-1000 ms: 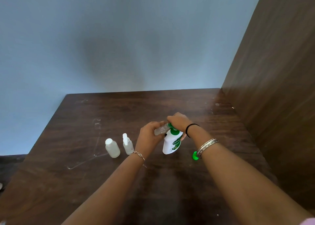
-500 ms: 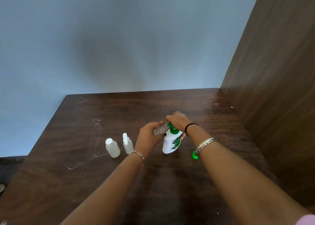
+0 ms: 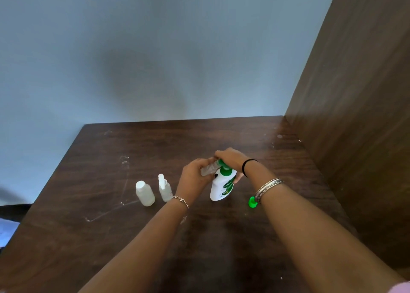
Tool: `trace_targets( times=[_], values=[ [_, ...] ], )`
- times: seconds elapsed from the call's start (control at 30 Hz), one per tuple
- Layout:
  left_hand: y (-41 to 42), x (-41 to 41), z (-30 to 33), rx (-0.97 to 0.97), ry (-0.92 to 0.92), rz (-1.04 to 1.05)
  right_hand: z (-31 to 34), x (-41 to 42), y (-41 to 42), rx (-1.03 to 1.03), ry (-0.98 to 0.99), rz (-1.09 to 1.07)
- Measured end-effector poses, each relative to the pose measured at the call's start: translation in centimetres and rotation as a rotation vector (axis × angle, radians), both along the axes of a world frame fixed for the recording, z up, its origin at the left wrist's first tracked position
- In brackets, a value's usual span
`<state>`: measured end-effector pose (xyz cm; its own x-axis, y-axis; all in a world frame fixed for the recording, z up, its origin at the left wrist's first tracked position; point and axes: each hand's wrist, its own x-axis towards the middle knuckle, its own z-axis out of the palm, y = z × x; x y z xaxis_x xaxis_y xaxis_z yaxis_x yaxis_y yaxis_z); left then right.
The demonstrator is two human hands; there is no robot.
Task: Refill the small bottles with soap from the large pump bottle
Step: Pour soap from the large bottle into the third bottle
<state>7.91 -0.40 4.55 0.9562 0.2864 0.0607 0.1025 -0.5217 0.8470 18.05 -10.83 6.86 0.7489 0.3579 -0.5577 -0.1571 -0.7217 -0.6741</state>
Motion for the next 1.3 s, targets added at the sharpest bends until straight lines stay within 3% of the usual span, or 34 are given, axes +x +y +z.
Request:
trace_targets(
  times=[0.17, 0.33, 0.53, 0.67, 0.83, 1.0, 1.2, 1.3],
  values=[
    [0.1, 0.1, -0.3, 0.009, 0.034, 0.015, -0.7, -0.2, 0.4, -0.015, -0.203, -0.081],
    [0.1, 0.0, 0.0, -0.011, 0.009, 0.002, 0.1, 0.3, 0.1, -0.008, 0.010, 0.021],
    [0.2, -0.2, -0.2, -0.001, 0.024, 0.004, -0.5, -0.1, 0.3, -0.046, -0.159, -0.027],
    [0.2, -0.2, -0.2, -0.009, 0.006, 0.000, 0.1, -0.1, 0.0, -0.029, -0.049, 0.019],
    [0.0, -0.2, -0.4, -0.028, -0.015, 0.004, -0.4, -0.4, 0.2, -0.052, -0.183, 0.003],
    [0.1, -0.2, -0.1, -0.049, -0.029, -0.005, 0.4, -0.1, 0.1, -0.044, -0.034, 0.044],
    [0.2, -0.3, -0.2, -0.037, -0.016, 0.010, -0.1, -0.4, 0.5, -0.060, -0.171, -0.029],
    [0.3, -0.3, -0.1, -0.052, -0.018, 0.016, 0.3, -0.3, 0.5, -0.062, -0.100, 0.003]
  ],
)
